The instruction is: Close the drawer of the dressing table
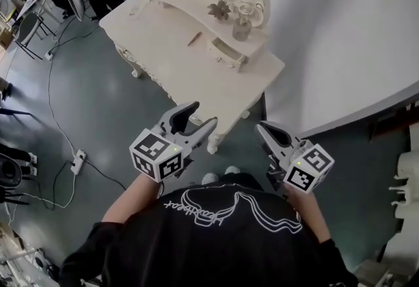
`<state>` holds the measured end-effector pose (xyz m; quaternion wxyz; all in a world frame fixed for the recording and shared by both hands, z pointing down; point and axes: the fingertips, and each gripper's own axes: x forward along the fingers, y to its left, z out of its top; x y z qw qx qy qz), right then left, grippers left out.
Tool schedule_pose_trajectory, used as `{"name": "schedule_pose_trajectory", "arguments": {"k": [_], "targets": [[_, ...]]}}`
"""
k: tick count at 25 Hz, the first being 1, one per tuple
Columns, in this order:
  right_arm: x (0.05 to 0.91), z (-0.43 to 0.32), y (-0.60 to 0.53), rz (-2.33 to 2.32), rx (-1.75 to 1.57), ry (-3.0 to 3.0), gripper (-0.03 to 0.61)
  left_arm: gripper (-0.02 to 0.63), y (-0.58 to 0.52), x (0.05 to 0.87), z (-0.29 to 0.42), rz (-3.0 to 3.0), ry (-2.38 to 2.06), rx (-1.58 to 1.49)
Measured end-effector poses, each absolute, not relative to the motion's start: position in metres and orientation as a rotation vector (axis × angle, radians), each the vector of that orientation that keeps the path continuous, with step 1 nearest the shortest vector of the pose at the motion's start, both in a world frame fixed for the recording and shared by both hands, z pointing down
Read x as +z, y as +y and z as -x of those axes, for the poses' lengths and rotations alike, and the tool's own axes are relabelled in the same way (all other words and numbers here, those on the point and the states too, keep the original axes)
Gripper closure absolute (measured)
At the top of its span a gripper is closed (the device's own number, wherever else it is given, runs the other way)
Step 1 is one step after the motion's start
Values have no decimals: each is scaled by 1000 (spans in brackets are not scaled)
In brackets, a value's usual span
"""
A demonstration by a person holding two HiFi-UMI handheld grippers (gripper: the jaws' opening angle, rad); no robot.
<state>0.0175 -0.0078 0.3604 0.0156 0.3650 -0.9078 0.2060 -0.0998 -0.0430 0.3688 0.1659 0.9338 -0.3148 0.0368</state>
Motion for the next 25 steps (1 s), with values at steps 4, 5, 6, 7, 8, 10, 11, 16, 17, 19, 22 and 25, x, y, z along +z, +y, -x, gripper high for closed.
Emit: {"name": "schedule_pose_trajectory", "arguments": {"k": [4, 5, 6, 7, 8, 10, 11, 16, 17, 19, 22, 25], "targets": [[362, -26, -21, -1158, 643, -2823, 574, 371, -61, 378, 87, -2670, -881, 147], [363, -28, -26, -1158, 648, -2826, 574, 371, -65, 380, 84, -2668, -880, 156], [365, -30, -30, -1155, 655, -2829, 574, 371, -70, 383, 81, -2666, -880, 166], [367, -32, -35, -1152, 661, -2831, 574, 371, -74, 386, 79, -2663, -881, 177], [368, -34, -40, -1148, 666, -2832, 574, 371, -79, 389, 77, -2661, -884, 187], [370, -36, -53, -1136, 672, -2835, 574, 371, -91, 394, 75, -2652, -899, 201], [370, -37, -59, -1130, 675, -2836, 574, 371, -98, 395, 74, -2644, -908, 203], [375, -47, -95, -1099, 695, -2832, 574, 371, -132, 402, 71, -2604, -958, 209], [377, -49, -102, -1092, 700, -2831, 574, 371, -139, 404, 70, -2598, -966, 214], [379, -51, -115, -1079, 709, -2831, 574, 371, -152, 409, 68, -2587, -981, 228], [381, -54, -135, -1059, 714, -2829, 574, 371, -172, 418, 65, -2570, -1000, 249], [385, -58, -154, -1045, 723, -2823, 574, 371, -192, 429, 62, -2546, -1012, 275]]}}
